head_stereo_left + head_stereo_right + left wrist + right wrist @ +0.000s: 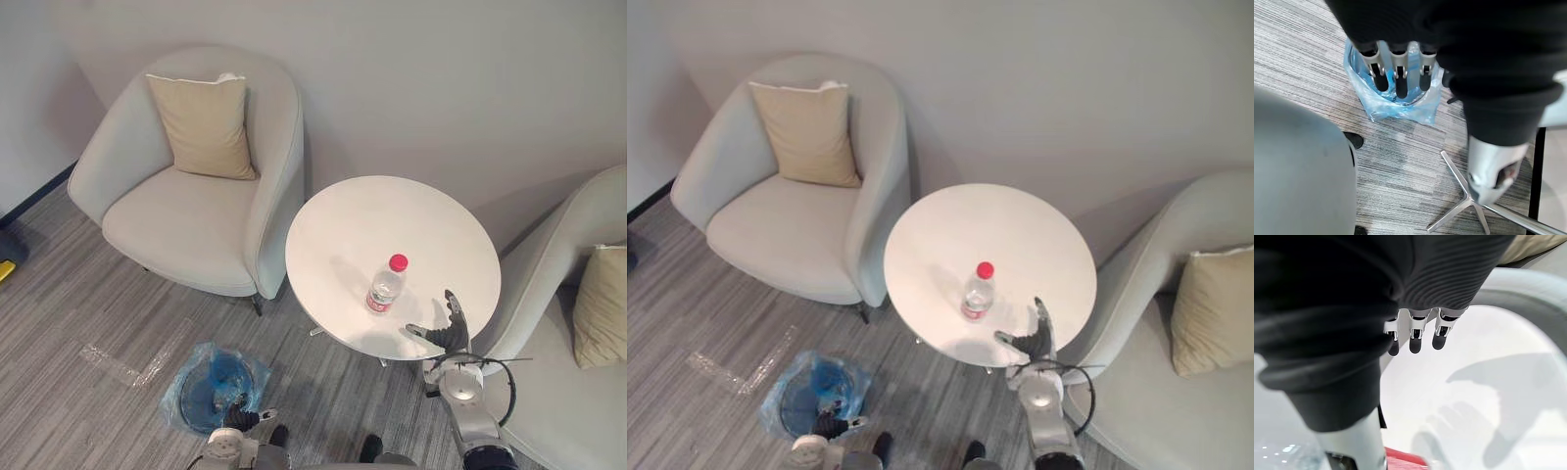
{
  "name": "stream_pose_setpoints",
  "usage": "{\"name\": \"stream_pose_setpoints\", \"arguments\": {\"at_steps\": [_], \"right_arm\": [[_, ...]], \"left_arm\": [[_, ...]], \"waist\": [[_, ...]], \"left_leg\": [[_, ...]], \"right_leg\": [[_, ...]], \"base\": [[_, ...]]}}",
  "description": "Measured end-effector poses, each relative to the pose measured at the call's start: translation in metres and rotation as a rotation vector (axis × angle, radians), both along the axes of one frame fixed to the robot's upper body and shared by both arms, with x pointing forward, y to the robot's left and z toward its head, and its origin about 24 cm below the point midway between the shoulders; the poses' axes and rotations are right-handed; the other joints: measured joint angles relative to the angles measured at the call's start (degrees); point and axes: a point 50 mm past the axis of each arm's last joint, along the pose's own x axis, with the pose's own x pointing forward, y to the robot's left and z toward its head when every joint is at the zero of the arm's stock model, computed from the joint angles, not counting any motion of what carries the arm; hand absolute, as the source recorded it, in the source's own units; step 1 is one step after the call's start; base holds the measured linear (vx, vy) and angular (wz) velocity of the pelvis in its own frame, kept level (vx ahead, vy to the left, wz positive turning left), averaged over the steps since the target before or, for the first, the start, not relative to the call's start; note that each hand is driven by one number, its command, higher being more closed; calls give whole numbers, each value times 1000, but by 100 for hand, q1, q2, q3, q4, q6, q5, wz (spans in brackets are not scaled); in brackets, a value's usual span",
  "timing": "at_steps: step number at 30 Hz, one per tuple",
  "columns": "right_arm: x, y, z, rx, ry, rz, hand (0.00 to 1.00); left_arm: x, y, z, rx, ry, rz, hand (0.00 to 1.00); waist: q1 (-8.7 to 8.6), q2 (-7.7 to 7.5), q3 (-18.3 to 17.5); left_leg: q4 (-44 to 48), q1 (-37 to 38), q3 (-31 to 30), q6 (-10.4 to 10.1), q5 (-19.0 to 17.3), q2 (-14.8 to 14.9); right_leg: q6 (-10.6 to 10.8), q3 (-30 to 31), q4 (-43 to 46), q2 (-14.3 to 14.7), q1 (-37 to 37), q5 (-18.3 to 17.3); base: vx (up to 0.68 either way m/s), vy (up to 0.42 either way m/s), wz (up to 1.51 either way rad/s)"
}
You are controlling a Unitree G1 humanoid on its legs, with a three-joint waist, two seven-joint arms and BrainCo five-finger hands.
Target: Gather rubbish on tea table into small bin, then transfer packed bag to large trash can.
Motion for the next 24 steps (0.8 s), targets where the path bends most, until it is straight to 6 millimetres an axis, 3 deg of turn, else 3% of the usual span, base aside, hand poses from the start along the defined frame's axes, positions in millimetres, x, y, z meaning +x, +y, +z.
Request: {"name": "stream_pose_setpoints", "arguments": {"at_steps": [12,19,20,24], "right_arm": [[29,11,24,-26,-86,62,0],[49,15,42,-10,-157,53,0],[52,17,46,0,-172,50,100],[60,18,58,30,-224,33,100]], "left_arm": [[10,-7,5,-22,-60,-1,0],[19,-14,10,-50,-107,9,0],[20,-15,11,-53,-116,8,0],[24,-17,14,-72,-144,24,0]], "waist": [[140,214,325],[195,442,632],[212,450,655],[311,447,724]], "left_leg": [[170,-296,-313,4,2,-113],[339,-625,-412,2,34,-174],[341,-671,-418,3,48,-178],[333,-806,-498,7,84,-203]], "right_leg": [[1,-316,0,-42,-52,0],[14,-412,254,-123,-355,-53],[25,-420,382,-163,-445,-119],[35,-473,1071,-373,-816,-480]], "base": [[-3,10,14],[-36,23,8],[-19,30,7],[-4,15,12]]}}
